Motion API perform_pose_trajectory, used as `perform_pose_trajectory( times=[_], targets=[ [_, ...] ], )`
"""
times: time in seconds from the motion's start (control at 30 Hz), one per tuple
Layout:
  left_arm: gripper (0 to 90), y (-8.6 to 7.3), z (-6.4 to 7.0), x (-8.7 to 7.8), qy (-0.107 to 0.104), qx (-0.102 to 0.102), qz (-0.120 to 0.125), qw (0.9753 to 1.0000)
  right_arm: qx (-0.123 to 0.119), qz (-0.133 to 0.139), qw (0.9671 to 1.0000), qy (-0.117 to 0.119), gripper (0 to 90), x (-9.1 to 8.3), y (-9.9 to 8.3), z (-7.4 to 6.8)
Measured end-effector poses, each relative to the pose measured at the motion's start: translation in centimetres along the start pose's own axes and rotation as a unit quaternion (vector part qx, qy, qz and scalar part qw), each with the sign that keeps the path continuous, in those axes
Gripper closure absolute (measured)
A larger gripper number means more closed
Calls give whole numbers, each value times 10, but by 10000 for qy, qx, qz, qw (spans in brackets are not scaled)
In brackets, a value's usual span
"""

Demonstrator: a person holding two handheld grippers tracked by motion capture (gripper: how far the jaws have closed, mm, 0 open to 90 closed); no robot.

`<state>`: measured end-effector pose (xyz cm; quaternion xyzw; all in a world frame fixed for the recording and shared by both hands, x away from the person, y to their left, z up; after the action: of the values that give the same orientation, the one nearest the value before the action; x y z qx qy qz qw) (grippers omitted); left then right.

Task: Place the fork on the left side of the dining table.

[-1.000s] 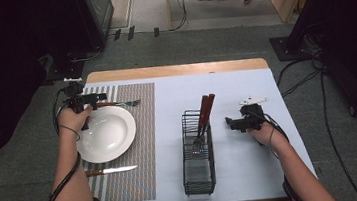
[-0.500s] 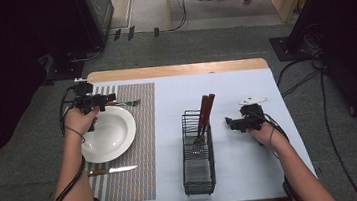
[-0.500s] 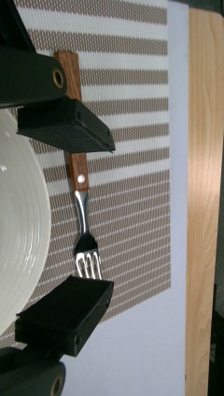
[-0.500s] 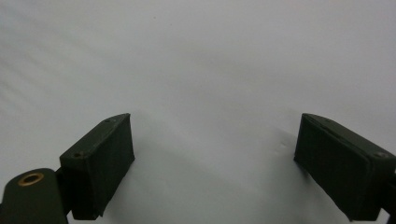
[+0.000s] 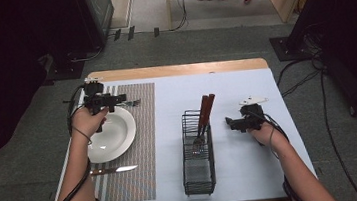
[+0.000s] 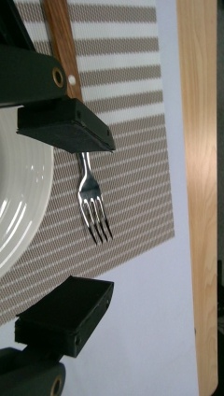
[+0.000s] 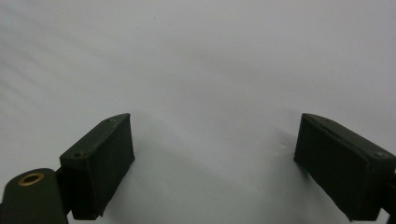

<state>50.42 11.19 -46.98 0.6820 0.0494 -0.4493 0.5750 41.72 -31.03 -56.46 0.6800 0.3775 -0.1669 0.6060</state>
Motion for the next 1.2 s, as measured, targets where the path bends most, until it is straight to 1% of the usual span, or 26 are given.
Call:
perform_pose_trajectory(
  times=[0.1,0.27,0.43,0.53,0.6,0.7,0.87,0.93,1.2],
  targets=[
    [276,6,9,-1,-90,38,78,9999,-1,2,10000,0,113,0,0,0],
    [276,12,24,-2,-188,239,112,9995,-2,3,10000,-2,112,0,0,0],
    [276,17,36,-4,-258,385,147,9988,5,1,10000,-5,113,0,0,0],
    [276,20,43,-5,-344,421,193,9983,5,0,10000,-5,113,0,0,0],
    [276,22,46,-5,-348,460,203,9981,5,0,10000,-5,113,0,0,0],
    [276,24,52,-6,-409,507,234,9976,5,1,10000,-10,112,0,0,0],
    [276,26,63,-5,-467,645,225,9966,14,-9,10000,-11,113,0,0,0],
    [275,26,69,-3,-515,725,207,9958,-2,4,10000,-8,113,0,0,0],
    [274,24,87,4,-637,899,192,9937,-17,8,10000,-10,113,0,0,0]
  ],
)
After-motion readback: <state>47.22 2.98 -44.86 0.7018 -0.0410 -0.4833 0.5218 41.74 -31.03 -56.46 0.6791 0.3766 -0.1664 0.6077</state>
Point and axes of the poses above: each handheld gripper's, and its own axes: x roughly forward along the jaws, y roughly out of its top, z roughly to its right, the point moved 9 cm from there along x, roughly forward along the jaws, and after that the axes turned 14 degrees about x, right-handed, at the moved point
